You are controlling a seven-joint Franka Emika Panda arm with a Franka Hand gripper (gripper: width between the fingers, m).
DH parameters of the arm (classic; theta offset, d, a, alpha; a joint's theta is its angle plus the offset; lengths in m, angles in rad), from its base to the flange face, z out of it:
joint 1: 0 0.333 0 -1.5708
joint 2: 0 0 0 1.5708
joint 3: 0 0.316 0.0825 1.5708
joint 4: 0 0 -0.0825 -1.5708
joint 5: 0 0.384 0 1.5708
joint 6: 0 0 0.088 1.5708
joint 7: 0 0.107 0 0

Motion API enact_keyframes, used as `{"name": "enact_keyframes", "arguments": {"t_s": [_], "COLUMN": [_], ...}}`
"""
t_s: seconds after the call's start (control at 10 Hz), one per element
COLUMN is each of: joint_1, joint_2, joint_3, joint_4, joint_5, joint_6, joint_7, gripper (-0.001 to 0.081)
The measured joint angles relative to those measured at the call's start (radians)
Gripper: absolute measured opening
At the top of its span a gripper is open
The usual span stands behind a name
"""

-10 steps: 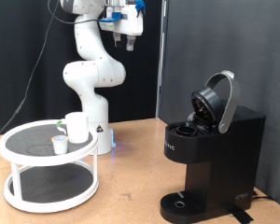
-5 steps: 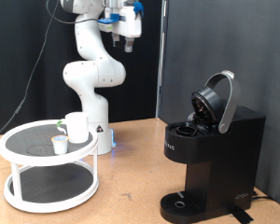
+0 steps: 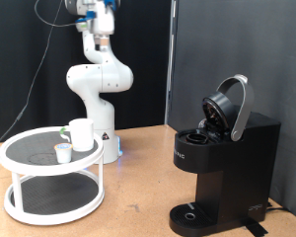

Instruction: Make a cup of coffee with the keurig machine

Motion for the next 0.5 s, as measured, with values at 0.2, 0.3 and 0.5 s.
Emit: {"name": "enact_keyframes", "arguments": {"t_s": [0.2,0.3,0.5], "joint_1": [0.001,0.0,-0.005], "joint_2": [0.0,0.001,0.017], "joint_3": [-0.002,-0.011,-0.065], "joint_4": [0.0,-0.001,0.005], "joint_5": [0.0,0.0,-0.002], "joint_6": [-0.001,-0.001,-0.018], "joint_7": [-0.006,-0.022,-0.09], "gripper": [0.0734,0.0734,0.0734]}}
